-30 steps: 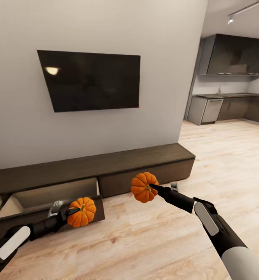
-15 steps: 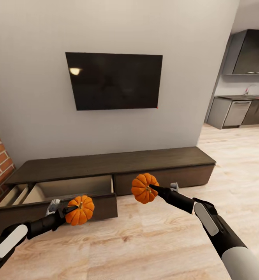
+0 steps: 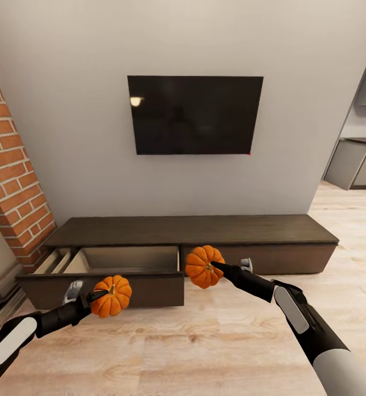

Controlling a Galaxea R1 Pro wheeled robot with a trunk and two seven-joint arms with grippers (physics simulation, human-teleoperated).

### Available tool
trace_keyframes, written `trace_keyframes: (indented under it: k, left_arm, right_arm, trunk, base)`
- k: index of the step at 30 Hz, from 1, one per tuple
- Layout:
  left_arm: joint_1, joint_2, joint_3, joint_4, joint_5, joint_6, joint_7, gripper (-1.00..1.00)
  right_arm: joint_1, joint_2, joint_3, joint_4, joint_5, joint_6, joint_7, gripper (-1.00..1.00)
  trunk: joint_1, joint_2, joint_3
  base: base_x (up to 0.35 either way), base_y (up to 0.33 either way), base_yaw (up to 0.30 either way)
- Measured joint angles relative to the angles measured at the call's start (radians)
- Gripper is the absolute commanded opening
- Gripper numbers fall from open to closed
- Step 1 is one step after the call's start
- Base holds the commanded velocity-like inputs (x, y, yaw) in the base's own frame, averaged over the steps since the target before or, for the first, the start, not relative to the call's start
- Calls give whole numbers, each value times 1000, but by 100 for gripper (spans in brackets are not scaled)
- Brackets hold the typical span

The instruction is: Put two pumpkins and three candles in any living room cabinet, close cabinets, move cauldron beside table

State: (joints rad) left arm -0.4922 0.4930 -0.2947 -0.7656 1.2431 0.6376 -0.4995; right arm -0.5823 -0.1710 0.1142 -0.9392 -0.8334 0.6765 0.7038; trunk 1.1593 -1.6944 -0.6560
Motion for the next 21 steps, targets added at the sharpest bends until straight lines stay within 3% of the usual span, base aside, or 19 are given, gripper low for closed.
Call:
trace_keyframes:
  k: [10,14,21]
  left_arm:
    - [0,1,1,15,0,-1,0,-100]
    - [0,2,2,19,0,-1,0,-100]
    - [0,3,3,20,-1,-1,2,-100]
  right_arm:
    - [0,0,0,0,0,-1,0,-100]
    - [0,0,0,-1,0,-2,1,-100]
    - [0,0,-2,-1,0,-5,0,-100]
  trunk:
    - [0,0,0]
    - [-1,0,0]
    - [-1,0,0]
  base:
    - [30,2,280]
    - [269,71,251]
    - [318,97,44]
